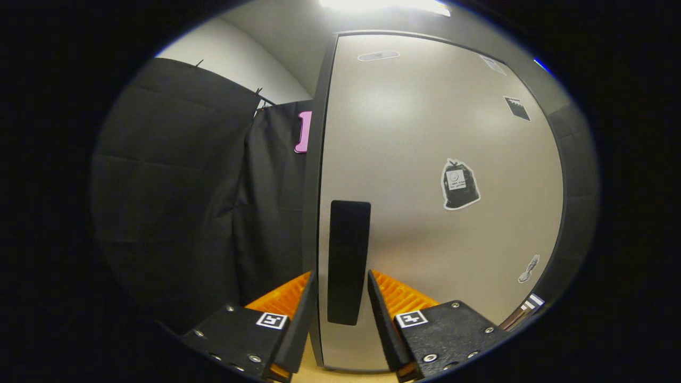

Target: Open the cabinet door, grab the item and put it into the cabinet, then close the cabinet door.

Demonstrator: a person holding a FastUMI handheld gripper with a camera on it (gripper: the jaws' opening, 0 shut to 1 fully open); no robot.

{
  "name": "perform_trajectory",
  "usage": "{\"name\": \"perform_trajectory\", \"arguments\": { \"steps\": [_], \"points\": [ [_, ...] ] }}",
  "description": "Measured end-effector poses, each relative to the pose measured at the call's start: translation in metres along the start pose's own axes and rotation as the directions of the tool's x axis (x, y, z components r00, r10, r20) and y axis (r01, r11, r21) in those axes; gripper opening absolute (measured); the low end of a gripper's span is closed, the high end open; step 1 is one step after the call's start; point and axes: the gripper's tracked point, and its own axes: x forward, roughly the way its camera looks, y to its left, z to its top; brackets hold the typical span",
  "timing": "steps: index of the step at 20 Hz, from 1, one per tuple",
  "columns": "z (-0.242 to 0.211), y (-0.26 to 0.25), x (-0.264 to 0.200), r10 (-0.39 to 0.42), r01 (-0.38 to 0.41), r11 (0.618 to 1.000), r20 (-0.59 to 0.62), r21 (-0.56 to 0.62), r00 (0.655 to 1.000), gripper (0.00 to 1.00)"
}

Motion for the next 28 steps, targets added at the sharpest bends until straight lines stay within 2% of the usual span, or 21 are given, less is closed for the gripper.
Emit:
{"name": "perform_trajectory", "arguments": {
  "steps": [1,2,5,15,21,28],
  "points": [
    [0.001,-0.002,0.0,-0.011,0.011,1.0,-0.002,0.006,1.0,0.45],
    [0.0,-0.001,0.0,-0.014,0.015,1.0,-0.007,0.022,1.0,0.38],
    [0.0,-0.001,-0.003,0.008,-0.006,0.999,-0.03,0.047,1.0,0.29],
    [0.004,0.004,-0.037,0.077,-0.073,0.996,-0.074,0.057,0.994,0.29],
    [0.009,-0.004,-0.083,0.138,-0.134,0.99,-0.091,0.05,0.986,0.29],
    [0.01,-0.024,-0.133,0.144,-0.14,0.989,-0.088,0.054,0.986,0.29]
  ]
}}
